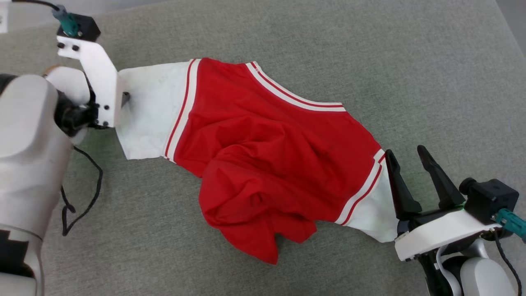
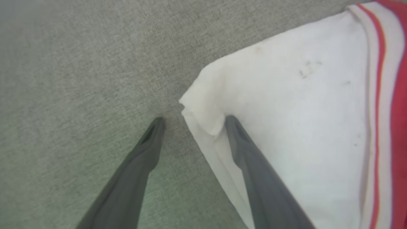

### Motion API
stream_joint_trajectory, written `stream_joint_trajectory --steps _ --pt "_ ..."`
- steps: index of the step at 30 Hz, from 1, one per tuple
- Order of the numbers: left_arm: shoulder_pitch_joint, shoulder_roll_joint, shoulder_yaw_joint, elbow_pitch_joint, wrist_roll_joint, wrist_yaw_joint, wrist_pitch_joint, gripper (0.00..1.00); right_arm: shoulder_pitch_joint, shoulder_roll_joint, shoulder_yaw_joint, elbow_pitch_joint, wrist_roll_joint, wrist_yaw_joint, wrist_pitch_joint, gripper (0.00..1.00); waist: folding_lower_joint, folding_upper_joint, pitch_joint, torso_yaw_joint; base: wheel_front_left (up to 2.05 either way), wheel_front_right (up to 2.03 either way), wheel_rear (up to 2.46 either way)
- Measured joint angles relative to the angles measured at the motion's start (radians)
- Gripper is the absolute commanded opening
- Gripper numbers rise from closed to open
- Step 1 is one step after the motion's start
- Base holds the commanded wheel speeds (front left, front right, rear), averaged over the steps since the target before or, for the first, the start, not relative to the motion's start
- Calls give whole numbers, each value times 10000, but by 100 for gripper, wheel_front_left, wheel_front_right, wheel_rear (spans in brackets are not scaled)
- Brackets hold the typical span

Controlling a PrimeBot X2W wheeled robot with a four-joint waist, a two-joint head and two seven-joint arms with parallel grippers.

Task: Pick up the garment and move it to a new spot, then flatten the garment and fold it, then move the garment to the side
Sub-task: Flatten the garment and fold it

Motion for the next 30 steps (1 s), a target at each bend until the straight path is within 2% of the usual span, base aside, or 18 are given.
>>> stream_joint_trajectory --steps 3,4,5,6,10,18,25,30 --pt "-198 58 6 209 -449 -6 604 100 -135 4 90 90 79 0 -77 100 -1 0 185 -188 0 0 0" --pt "-255 58 23 244 -600 -6 798 80 -153 2 67 109 105 0 -100 100 -2 0 242 -233 0 0 0" --pt "-307 59 23 263 -698 -4 961 36 -156 4 40 146 104 0 -117 100 -2 0 290 -266 0 0 0" --pt "-325 61 59 282 -834 6 1011 0 -156 2 8 190 134 -2 -128 100 -2 0 327 -289 0 0 0" --pt "-290 -46 79 309 -1020 4 865 0 -181 2 -94 320 178 0 -153 100 -1 0 319 -279 0 0 0" --pt "384 -382 -6 416 -802 130 -1174 0 -267 -36 -441 625 688 0 372 100 0 0 -253 66 0 0 0" --pt "1165 -652 203 255 -685 560 -3392 0 -234 -1060 -941 943 1799 -2 1781 100 -1 0 -1120 481 0 0 0" --pt "2024 -786 307 -374 -744 800 -4351 0 28 -1680 -1448 1035 2247 -2 3336 100 0 0 -1790 760 0 0 0"
